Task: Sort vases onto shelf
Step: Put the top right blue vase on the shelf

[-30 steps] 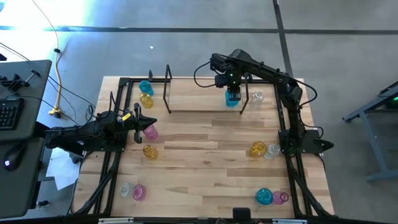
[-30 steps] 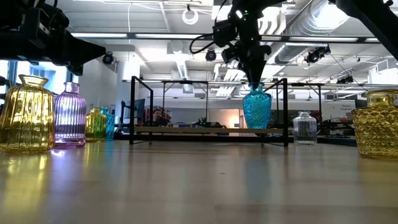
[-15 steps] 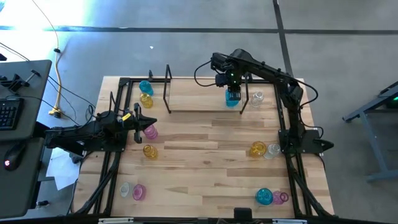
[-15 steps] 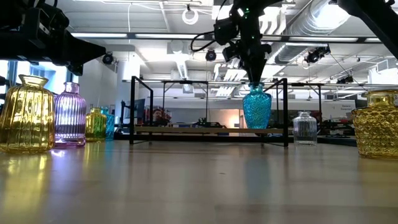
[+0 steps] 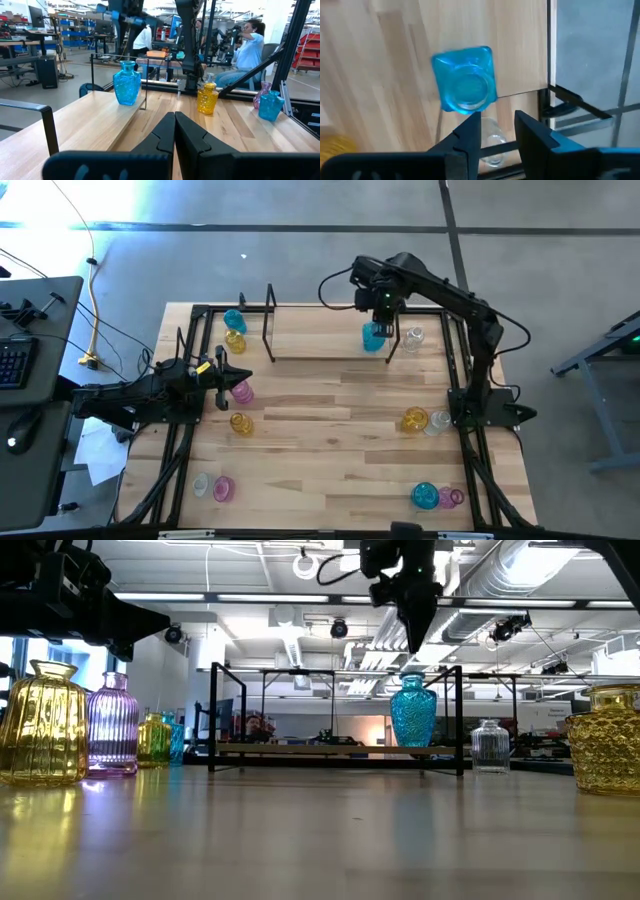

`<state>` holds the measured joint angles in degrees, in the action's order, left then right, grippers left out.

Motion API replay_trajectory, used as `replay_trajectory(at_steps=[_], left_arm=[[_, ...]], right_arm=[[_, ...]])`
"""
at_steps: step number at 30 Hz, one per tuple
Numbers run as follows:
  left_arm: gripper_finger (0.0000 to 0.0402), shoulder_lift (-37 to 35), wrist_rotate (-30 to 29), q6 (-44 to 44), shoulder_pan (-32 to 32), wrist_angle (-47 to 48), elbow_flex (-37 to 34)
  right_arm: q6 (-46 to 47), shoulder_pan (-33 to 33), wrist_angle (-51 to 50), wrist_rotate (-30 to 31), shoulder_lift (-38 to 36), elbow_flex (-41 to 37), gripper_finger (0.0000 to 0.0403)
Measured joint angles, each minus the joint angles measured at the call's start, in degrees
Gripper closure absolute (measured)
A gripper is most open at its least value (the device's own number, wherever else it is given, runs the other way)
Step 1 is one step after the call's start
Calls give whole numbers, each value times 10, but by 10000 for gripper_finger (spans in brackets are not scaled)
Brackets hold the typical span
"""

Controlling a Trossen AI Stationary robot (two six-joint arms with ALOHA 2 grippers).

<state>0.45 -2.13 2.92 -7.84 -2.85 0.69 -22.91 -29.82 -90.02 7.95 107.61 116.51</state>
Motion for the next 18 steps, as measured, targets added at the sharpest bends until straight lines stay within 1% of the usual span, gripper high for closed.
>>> replay_trajectory(at_steps=[4,6,10,11,13,15,18], left_arm=[[401,0,0,0,0,0,0],[401,0,0,0,0,0,0],[401,0,0,0,0,0,0],[401,0,0,0,0,0,0],[401,0,0,0,0,0,0],[401,0,0,0,0,0,0],[401,0,0,0,0,0,0]], right_arm=[[74,16,0,-68,-21,0,318],[110,32,0,-72,-27,0,335],[162,82,0,-41,-32,-5,388],[179,96,2,-29,-33,-13,395],[217,123,16,-6,-34,-34,394],[250,149,47,11,-43,-71,394],[296,184,137,23,-71,-159,401]])
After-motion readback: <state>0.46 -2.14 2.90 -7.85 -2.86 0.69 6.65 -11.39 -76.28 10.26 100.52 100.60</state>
